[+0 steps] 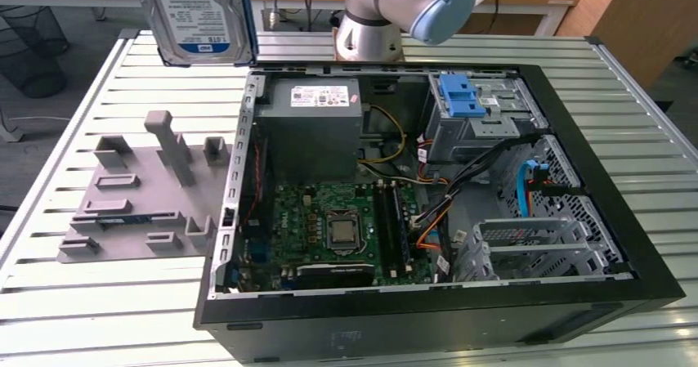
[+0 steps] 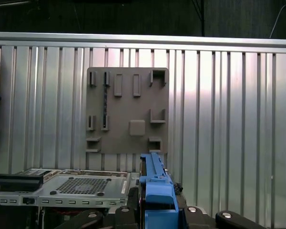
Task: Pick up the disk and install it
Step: 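Pick up the disk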
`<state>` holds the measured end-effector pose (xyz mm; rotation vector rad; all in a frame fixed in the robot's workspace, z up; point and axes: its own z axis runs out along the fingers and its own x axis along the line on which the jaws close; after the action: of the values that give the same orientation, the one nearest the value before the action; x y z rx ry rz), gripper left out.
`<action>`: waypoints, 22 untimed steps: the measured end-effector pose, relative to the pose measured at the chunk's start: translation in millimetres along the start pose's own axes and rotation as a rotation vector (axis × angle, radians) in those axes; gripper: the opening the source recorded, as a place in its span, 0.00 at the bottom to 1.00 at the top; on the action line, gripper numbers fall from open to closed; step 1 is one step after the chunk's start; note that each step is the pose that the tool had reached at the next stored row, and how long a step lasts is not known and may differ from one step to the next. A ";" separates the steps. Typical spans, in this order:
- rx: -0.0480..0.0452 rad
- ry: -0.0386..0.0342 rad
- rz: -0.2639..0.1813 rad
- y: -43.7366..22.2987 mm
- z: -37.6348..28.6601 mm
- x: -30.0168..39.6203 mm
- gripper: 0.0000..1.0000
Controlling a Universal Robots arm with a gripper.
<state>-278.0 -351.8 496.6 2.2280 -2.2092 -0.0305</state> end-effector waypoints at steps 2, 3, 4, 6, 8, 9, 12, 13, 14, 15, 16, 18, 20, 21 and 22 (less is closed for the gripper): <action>0.0001 0.0000 0.000 -1.8 0.0 0.1 0.36; 0.0001 -0.0001 0.000 -2.6 0.0 0.1 0.36; 0.0000 0.0000 0.000 -3.4 -0.1 0.1 0.36; 0.0000 0.0000 0.000 -4.8 -0.1 0.1 0.36; 0.0001 0.0000 0.000 -6.4 -0.1 0.1 0.36; 0.0000 0.0000 0.000 -7.2 -0.1 0.1 0.36; 0.0000 0.0000 0.000 -10.0 -0.2 0.2 0.36; 0.0000 0.0000 0.000 -11.2 -0.2 0.2 0.36; 0.0000 0.0000 0.000 -12.6 -0.2 0.2 0.36; 0.0000 0.0000 0.000 -14.1 -0.2 0.2 0.36; 0.0001 0.0000 0.000 -15.7 -0.3 0.2 0.36; 0.0001 -0.0001 0.000 -18.8 -0.3 0.2 0.36; 0.0001 0.0000 0.000 -22.2 -0.4 0.3 0.36; 0.0001 0.0000 0.000 -24.2 -0.4 0.3 0.36; 0.0001 0.0000 0.000 -26.6 -0.4 0.3 0.36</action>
<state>-251.4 -351.9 496.6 2.2281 -2.2092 -0.0304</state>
